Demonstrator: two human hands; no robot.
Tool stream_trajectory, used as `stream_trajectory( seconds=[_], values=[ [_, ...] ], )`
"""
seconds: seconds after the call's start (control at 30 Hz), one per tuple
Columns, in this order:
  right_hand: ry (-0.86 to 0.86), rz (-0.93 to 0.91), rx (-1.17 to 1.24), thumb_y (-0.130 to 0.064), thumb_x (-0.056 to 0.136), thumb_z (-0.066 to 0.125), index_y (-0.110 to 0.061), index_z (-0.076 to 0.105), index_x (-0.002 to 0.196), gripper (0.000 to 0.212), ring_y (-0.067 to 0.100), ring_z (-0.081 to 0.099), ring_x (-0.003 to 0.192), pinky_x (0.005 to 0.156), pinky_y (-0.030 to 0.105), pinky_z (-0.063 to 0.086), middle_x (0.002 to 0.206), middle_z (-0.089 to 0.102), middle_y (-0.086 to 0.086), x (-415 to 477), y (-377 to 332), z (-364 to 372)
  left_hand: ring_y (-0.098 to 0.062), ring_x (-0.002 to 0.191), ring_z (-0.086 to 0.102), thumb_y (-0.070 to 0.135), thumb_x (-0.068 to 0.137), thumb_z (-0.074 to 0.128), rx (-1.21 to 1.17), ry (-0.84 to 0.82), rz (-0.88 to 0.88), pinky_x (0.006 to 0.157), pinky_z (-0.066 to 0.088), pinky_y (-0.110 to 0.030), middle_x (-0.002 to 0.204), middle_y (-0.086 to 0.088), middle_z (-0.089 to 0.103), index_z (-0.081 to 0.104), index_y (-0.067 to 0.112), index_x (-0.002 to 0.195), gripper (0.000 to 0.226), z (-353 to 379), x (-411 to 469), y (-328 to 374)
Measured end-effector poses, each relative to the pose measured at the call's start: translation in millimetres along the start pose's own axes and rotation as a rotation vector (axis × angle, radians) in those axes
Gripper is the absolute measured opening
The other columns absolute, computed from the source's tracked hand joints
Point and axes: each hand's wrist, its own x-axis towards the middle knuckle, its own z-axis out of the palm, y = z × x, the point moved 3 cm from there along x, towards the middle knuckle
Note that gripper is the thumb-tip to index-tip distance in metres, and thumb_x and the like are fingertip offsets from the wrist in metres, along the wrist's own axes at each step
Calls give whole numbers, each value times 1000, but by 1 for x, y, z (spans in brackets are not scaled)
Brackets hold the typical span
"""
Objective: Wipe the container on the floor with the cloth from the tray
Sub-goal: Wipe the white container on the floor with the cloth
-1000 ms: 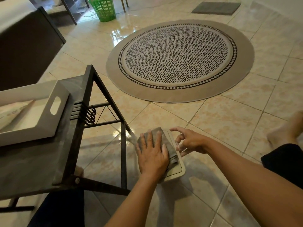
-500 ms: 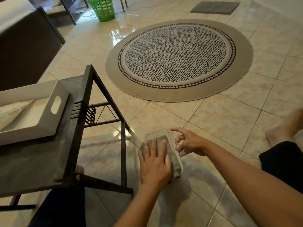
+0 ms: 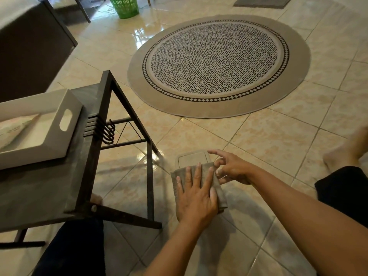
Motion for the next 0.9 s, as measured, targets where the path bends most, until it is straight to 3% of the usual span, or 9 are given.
stream_trajectory(
  seconds=[0.13,0.27,0.5,0.7,0.9],
  values=[
    [-5,0,-4,26,79,48,-29,40,146,87,31,65,90,74,47,60,102,56,20,1,0,-1,-22,145,-30,40,101,18,31,-18,23,117,-17,-49,159,4,-28,-13,41,152,60,-9,39,0],
    [-6,-9,15,27,77,48,-35,39,144,92,28,62,84,64,39,62,97,55,19,2,0,0,-24,146,-28,41,100,17,92,-22,60,117,-17,-49,160,1,-26,-11,38,153,59,-12,62,-9],
    [20,-16,55,20,83,59,-30,37,148,85,20,61,78,67,40,63,85,53,9,0,2,6,-26,145,-29,45,97,8,-6,49,-138,119,-5,-55,161,-3,-27,-21,33,151,62,-5,36,-35],
    [14,3,46,27,80,50,-26,36,151,89,22,61,79,71,44,63,89,52,11,1,2,6,-21,139,-40,52,90,-2,40,-44,-24,116,-21,-47,157,-2,-35,-26,33,148,65,6,-7,-2],
    [12,14,-29,23,81,51,-28,38,148,85,24,66,81,63,36,62,93,56,16,4,-6,5,-25,143,-31,42,101,15,22,-31,-47,114,-22,-47,160,-2,-27,-18,31,152,62,-7,39,-5]
  ],
)
